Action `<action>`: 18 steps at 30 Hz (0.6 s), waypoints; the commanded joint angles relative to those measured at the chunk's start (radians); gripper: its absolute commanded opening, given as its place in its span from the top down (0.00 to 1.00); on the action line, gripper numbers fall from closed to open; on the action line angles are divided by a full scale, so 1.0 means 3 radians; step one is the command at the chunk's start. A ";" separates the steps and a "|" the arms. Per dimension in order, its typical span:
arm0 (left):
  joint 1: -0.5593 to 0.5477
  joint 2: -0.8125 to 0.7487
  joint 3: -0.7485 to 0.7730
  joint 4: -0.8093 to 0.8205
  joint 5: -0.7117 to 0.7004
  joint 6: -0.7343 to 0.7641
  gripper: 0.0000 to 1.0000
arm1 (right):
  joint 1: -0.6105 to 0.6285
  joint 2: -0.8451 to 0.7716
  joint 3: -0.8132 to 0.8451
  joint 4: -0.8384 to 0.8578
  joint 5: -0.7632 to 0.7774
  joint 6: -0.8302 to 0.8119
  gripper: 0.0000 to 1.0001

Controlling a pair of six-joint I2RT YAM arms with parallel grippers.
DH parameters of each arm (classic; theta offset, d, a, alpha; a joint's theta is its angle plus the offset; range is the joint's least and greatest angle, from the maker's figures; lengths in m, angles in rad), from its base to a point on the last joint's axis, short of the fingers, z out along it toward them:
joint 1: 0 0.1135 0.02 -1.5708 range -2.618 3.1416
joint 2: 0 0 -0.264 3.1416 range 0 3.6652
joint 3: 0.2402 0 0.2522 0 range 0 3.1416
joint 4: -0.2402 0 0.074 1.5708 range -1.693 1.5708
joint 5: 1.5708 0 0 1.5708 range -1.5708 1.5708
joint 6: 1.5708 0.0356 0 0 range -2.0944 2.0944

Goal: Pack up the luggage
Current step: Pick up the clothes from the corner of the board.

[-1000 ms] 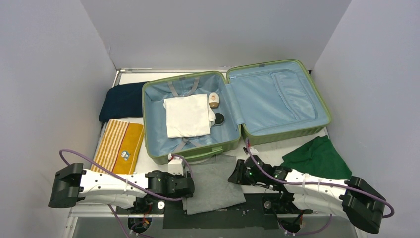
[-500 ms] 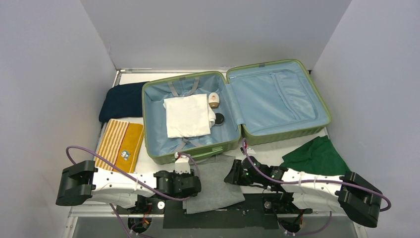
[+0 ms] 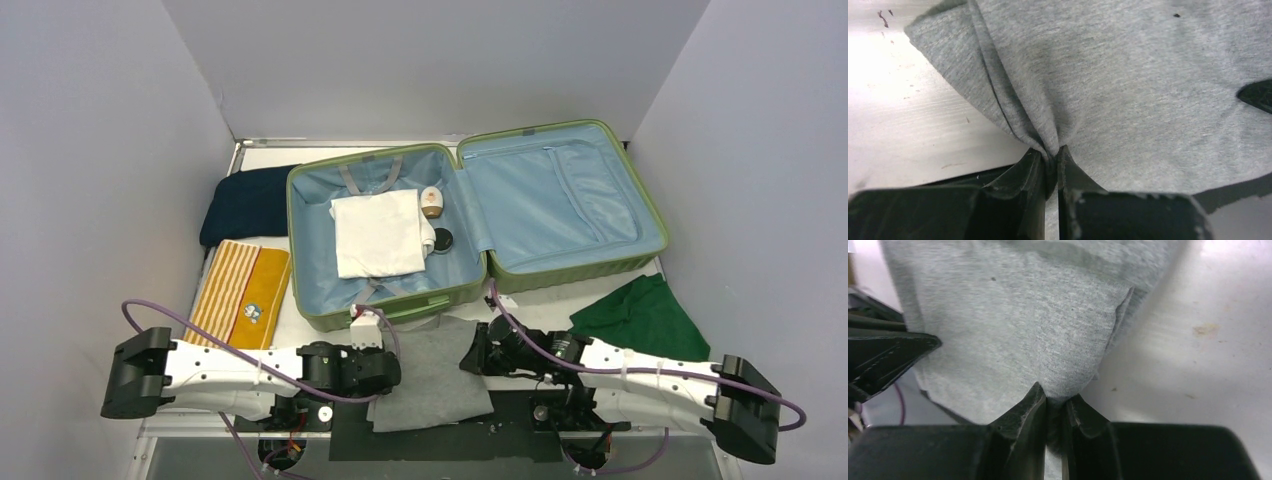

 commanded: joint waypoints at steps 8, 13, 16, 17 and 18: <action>-0.0034 -0.0622 0.0795 -0.0959 -0.0073 0.0191 1.00 | 0.0041 -0.0535 0.1000 -0.1047 0.0300 -0.0359 1.00; -0.0032 -0.0672 0.1249 -0.1167 -0.0205 0.0340 1.00 | 0.0045 -0.0534 0.1462 -0.1170 0.0313 -0.0501 1.00; -0.0035 -0.0605 0.1654 -0.1361 -0.0408 0.0511 1.00 | 0.0043 -0.0429 0.1804 -0.1243 0.0353 -0.0621 1.00; -0.0033 -0.0564 0.1794 -0.1461 -0.0472 0.0567 1.00 | 0.0046 -0.0385 0.1908 -0.1259 0.0355 -0.0666 1.00; -0.0034 -0.0523 0.1952 -0.1532 -0.0526 0.0622 1.00 | 0.0045 -0.0344 0.2024 -0.1271 0.0356 -0.0712 1.00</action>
